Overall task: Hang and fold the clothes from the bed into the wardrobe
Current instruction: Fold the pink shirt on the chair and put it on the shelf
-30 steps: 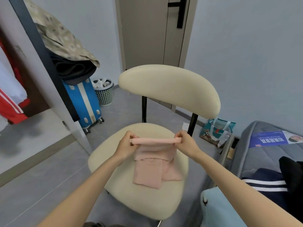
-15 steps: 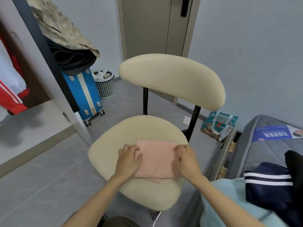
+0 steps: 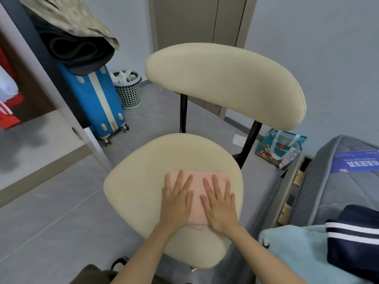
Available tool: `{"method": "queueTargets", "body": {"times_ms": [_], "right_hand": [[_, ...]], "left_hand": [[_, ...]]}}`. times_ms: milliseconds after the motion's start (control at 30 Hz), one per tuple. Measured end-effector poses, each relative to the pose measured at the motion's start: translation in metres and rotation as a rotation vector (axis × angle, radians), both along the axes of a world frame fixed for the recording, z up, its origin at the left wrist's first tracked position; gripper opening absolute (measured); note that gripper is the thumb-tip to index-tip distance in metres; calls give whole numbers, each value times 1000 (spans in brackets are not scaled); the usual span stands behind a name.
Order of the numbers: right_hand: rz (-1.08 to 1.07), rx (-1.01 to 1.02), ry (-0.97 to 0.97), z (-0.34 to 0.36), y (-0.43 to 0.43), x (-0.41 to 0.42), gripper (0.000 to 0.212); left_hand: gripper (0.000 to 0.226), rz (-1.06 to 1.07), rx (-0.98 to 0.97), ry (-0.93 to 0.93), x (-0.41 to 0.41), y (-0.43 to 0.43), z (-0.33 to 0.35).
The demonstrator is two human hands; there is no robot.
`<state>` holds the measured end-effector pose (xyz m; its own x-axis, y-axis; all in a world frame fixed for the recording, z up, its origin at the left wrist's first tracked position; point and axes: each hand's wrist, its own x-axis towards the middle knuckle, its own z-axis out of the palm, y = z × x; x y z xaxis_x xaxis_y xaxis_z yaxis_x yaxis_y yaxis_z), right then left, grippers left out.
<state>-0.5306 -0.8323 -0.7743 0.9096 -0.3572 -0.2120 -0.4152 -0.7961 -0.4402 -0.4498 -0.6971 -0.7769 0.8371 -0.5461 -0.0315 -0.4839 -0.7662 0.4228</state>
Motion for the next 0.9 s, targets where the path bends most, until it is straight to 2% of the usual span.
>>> {"method": "queueTargets", "body": {"times_ms": [167, 267, 367, 433, 533, 600, 700, 900], "right_hand": [[-218, 127, -116, 6, 1, 1, 54], [-369, 130, -190, 12, 5, 6, 54], [-481, 225, -233, 16, 5, 11, 56], [-485, 283, -224, 17, 2, 14, 59], [-434, 320, -202, 18, -2, 16, 61], [-384, 328, -220, 16, -4, 16, 60], [-330, 319, -293, 20, -4, 20, 59], [-292, 307, -433, 45, 11, 62, 67]], "left_hand": [[50, 314, -408, 183, -4, 6, 7], [56, 394, -492, 235, -6, 7, 12], [60, 432, -471, 354, 1, 6, 18], [61, 440, -417, 399, 7, 5, 21], [64, 410, -326, 327, 9, 6, 20], [63, 376, -404, 316, 10, 7, 19], [61, 341, -619, 355, 18, 12, 19], [60, 331, -841, 362, 60, 36, 29]]}}
